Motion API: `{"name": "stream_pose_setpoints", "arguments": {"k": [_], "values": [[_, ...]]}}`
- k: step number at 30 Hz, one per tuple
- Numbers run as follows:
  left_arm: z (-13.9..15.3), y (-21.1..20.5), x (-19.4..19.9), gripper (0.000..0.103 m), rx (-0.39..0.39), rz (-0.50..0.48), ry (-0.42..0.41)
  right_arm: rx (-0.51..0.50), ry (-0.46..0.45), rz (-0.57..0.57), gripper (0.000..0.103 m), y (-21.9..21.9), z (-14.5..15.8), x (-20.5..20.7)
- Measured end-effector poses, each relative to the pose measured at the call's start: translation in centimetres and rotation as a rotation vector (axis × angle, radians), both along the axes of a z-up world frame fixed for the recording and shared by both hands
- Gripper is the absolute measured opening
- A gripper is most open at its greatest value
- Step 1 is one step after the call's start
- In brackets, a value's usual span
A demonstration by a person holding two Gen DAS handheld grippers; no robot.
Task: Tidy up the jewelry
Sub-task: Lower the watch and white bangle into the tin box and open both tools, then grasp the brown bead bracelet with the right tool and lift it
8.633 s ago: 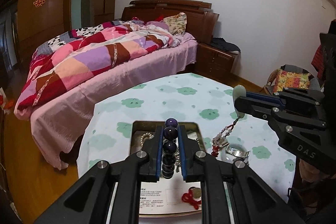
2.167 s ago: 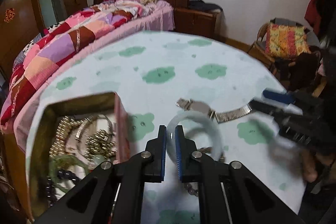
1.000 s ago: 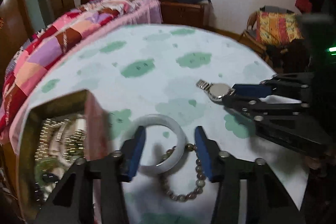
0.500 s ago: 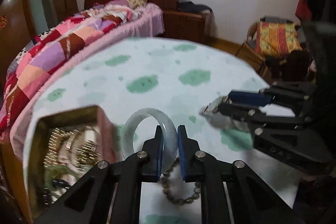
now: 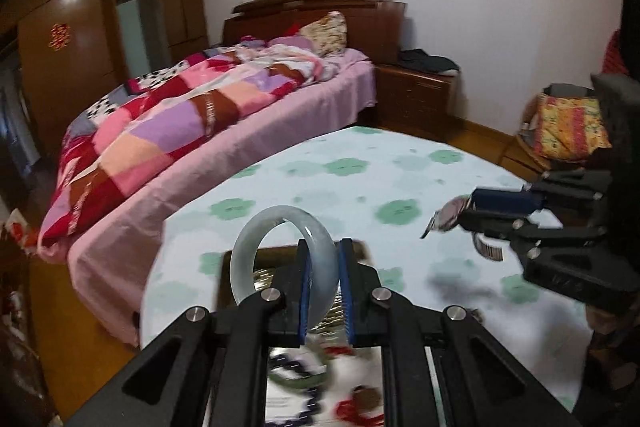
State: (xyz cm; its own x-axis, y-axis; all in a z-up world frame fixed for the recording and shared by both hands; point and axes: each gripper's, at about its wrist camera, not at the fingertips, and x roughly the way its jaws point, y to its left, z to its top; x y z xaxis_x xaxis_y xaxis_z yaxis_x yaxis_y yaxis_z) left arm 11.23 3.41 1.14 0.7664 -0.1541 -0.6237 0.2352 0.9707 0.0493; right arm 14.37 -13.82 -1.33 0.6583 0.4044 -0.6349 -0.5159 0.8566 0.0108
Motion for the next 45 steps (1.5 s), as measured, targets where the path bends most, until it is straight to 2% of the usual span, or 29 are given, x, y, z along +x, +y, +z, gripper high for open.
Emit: {"name": "stream_pose_setpoints", "arguments": {"k": [8,13,24,27,28,29,30,31,32,34,36,41,45], "values": [[-2.3,3.0,0.1,0.013,-0.022,0.053,0.042,0.062,0.0,0.104,0.024,4.9,0.6,0.9],[-4.0,3.6,0.6,0.013,-0.034,0.06,0.079,0.088,0.041,0.146,0.024,7.1,-0.9,1.7],[-7.1,3.1,1.9,0.014,-0.015,0.045,0.155,0.043,0.144,0.146,0.024,8.1,-5.0,2.3],[-7.1,2.9,1.7,0.014,-0.008,0.044,0.151,0.053,0.155,0.139,0.022,7.5,-5.3,2.4],[-6.9,2.8,1.5,0.016,0.001,0.044,0.144,0.06,0.157,0.136,0.023,7.2,-5.2,2.4],[-6.7,2.8,1.3,0.027,0.009,0.048,0.139,0.062,0.158,0.133,0.029,6.9,-5.1,2.3],[-6.4,2.8,1.1,0.045,0.014,0.055,0.13,0.07,0.158,0.132,0.037,6.5,-4.8,2.2],[-6.0,2.9,0.7,0.055,0.012,0.066,0.106,0.074,0.155,0.126,0.038,6.2,-4.6,2.1],[-5.7,3.0,0.4,0.07,0.008,0.075,0.086,0.071,0.151,0.118,0.038,6.0,-4.5,2.0],[-5.2,3.1,-0.3,0.072,-0.011,0.081,0.065,0.075,0.153,0.102,0.038,5.3,-4.3,1.9],[-5.2,3.1,-0.9,0.072,-0.024,0.086,0.068,0.078,0.166,0.085,0.042,4.3,-4.4,1.9],[-6.0,2.1,-2.0,0.072,0.004,0.12,0.074,0.051,0.198,0.024,0.046,1.4,-5.4,1.2],[-6.9,0.7,-2.9,0.072,0.018,0.112,0.088,0.019,0.228,0.008,0.046,0.0,-6.5,-0.2]]}}
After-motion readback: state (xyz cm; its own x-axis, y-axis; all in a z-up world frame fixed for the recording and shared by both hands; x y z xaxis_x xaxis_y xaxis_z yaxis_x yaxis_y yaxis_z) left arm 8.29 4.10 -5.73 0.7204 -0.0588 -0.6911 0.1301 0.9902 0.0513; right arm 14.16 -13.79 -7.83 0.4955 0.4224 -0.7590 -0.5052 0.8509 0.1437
